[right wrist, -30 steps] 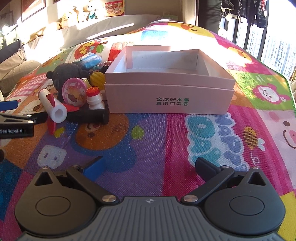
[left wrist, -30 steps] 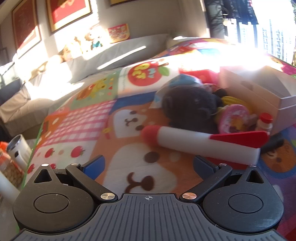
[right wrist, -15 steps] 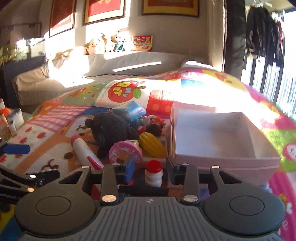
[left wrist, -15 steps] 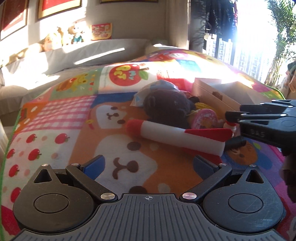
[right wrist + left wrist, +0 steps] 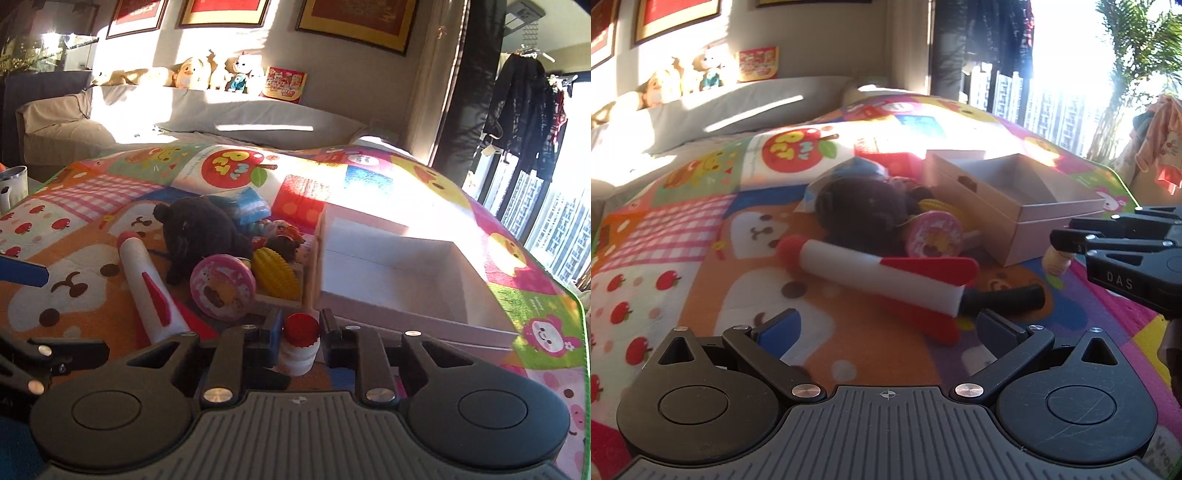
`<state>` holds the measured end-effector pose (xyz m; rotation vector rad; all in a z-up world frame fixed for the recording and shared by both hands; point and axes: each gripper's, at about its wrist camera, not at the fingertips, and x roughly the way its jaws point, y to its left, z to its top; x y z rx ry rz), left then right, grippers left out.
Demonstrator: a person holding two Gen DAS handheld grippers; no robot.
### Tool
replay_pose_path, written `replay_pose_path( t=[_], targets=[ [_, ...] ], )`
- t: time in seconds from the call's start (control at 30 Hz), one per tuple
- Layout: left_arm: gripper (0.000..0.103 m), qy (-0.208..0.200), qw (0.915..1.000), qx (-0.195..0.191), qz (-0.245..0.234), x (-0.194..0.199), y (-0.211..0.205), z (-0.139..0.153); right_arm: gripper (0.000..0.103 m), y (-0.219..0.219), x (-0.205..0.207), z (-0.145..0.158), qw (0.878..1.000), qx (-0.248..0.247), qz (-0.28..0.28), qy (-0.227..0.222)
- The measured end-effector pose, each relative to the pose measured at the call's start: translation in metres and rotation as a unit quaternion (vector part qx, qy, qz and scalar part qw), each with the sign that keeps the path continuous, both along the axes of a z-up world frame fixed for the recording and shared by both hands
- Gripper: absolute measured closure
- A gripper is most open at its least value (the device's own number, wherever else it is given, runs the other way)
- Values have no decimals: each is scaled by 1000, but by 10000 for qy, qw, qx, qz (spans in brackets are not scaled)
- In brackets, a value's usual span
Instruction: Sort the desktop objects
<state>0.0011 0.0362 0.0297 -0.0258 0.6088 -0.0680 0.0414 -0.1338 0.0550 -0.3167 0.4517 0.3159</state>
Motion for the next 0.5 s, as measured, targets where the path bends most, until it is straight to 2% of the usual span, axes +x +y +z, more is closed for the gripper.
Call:
replay_pose_path(
  t=[0.07, 0.13, 0.23, 0.3, 0.33, 0.37, 0.4, 0.43, 0.5],
  targets=[
    [0, -54, 9998, 63, -191, 10, -15, 0, 82, -18, -5, -1, 9997, -17, -251, 8],
    [0, -46, 9993, 332, -192, 23, -29, -3, 82, -36, -3, -7, 9987, 39, -499, 134],
    [0, -44, 9961, 878, 83, 33, -34, -9, 82, -57, 0, -15, 9964, 306, -686, 398],
    [0, -19, 9923, 1195, 327, 33, -25, -12, 81, -67, -6, -15, 9956, 471, -727, 351],
    [0, 6, 9905, 1298, 462, 32, -19, -12, 76, -71, -10, -15, 9955, 524, -729, 299],
    [0, 31, 9894, 1334, 574, 30, -12, -11, 66, -75, -14, -16, 9953, 577, -728, 257],
    [0, 45, 9892, 1306, 657, 27, -6, -9, 60, -79, -16, -17, 9949, 631, -752, 227],
    [0, 22, 9901, 1219, 694, 22, -1, -7, 49, -83, -19, -18, 9944, 672, -783, 218],
    [0, -92, 9941, 937, 546, 8, 3, 0, 40, -88, -24, -21, 9938, 727, -815, 224]
  ],
)
